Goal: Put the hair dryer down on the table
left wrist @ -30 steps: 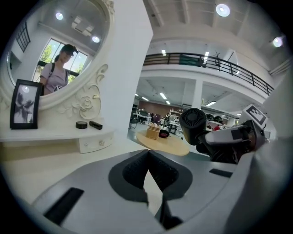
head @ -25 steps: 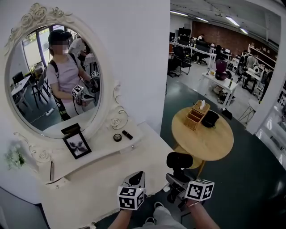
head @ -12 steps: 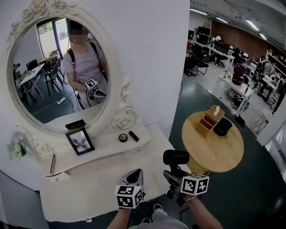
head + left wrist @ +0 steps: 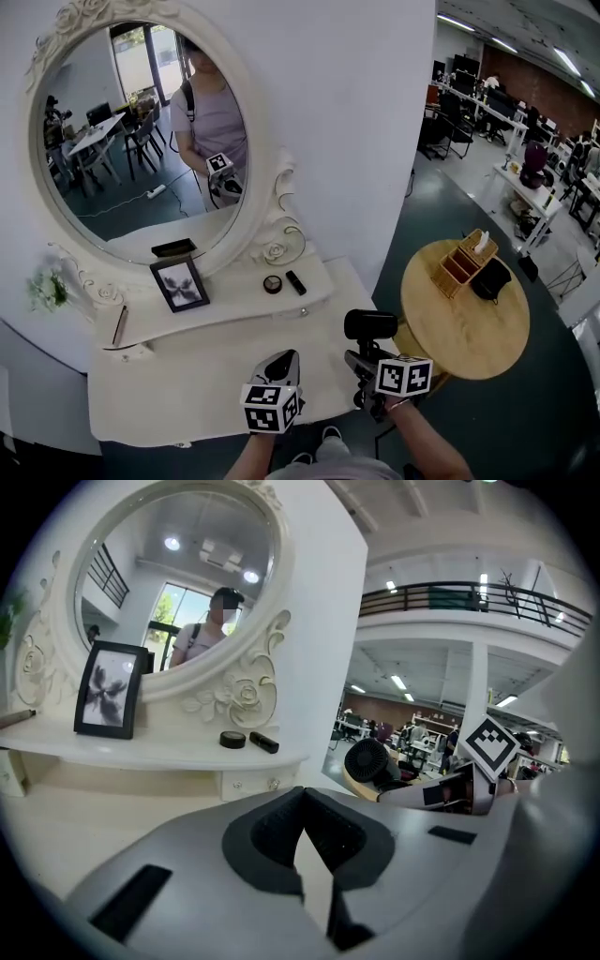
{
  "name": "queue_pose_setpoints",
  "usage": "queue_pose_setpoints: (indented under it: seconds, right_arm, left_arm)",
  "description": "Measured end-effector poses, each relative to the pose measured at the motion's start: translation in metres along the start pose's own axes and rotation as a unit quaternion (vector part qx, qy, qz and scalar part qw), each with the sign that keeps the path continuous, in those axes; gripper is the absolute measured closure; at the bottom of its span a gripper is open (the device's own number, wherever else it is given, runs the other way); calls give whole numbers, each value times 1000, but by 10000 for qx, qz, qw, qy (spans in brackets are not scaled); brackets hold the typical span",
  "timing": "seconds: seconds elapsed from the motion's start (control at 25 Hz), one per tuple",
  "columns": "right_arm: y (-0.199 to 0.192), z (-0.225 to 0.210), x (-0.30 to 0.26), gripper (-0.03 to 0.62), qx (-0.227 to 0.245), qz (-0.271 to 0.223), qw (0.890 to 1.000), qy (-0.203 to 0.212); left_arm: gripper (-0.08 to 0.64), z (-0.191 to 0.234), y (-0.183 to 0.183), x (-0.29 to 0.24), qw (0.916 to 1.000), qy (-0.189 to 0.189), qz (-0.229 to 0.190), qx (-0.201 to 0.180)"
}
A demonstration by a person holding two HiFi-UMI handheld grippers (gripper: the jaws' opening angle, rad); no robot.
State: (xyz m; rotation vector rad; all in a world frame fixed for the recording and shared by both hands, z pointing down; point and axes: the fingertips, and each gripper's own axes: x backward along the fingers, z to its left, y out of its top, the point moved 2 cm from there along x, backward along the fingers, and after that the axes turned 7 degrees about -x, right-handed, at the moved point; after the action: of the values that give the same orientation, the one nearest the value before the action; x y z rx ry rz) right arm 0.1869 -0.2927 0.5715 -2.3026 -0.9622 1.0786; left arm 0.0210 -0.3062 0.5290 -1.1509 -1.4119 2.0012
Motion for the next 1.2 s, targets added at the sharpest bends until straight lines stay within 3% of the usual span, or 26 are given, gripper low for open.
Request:
queue_pose_setpoints:
  seconds: [0.52, 0.92, 1.2]
  right_arm:
    - [0, -17, -40, 360, 521, 770, 9954, -216]
    - [-4, -26, -59, 360, 771, 1273, 9879, -436]
    - [-9, -29, -69, 360, 913, 1550, 9822, -539]
  left_arm:
    - [560, 12, -7, 12, 9982, 572, 34, 200]
    - [560, 16, -7, 16, 9965, 833, 60, 74]
    - [560, 19, -8, 17, 9955, 931, 35, 193]
